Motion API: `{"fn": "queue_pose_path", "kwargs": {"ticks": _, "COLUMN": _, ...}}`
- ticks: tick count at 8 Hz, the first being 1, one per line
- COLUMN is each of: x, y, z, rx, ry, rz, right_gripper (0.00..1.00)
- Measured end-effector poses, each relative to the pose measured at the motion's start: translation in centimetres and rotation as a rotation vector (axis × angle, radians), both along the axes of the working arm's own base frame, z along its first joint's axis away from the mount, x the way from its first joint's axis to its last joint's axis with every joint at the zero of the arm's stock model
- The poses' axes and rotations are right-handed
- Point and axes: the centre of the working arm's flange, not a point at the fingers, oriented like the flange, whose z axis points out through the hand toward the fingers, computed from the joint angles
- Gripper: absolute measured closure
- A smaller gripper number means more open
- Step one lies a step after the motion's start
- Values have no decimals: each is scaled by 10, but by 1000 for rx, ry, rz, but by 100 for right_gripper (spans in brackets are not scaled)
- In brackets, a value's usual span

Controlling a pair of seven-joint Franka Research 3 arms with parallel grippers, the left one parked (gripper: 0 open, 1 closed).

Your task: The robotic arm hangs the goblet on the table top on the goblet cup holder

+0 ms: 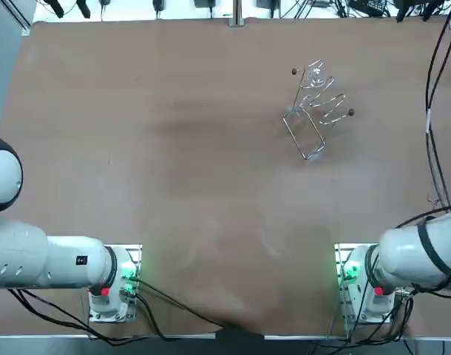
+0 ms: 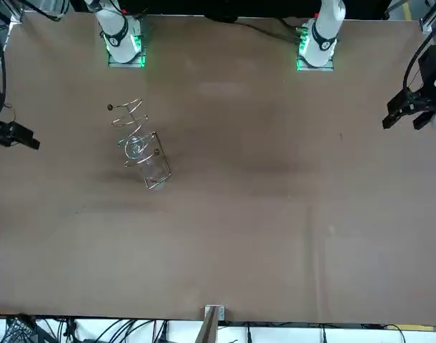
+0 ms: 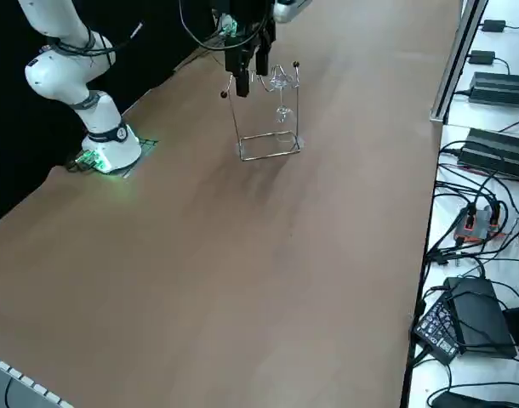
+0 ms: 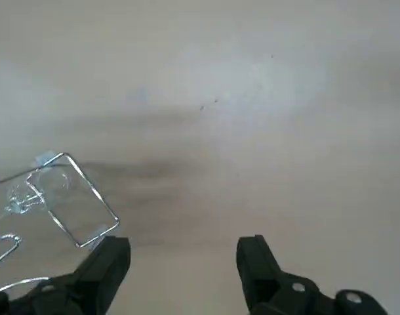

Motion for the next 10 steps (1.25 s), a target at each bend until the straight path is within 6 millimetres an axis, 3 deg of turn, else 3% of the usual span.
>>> {"fn": "queue_pose_path", "kwargs": {"ticks": 6, "x": -10, "y": -2, "z": -15, "rx": 33, "ry": 7, "rz": -17, "right_gripper": 0}}
{"fn": "queue_pose_path", "kwargs": {"ticks": 10, "x": -19, "y": -1, "z": -10, "rx": 30, "ry": 2, "rz": -29, "right_gripper": 0}}
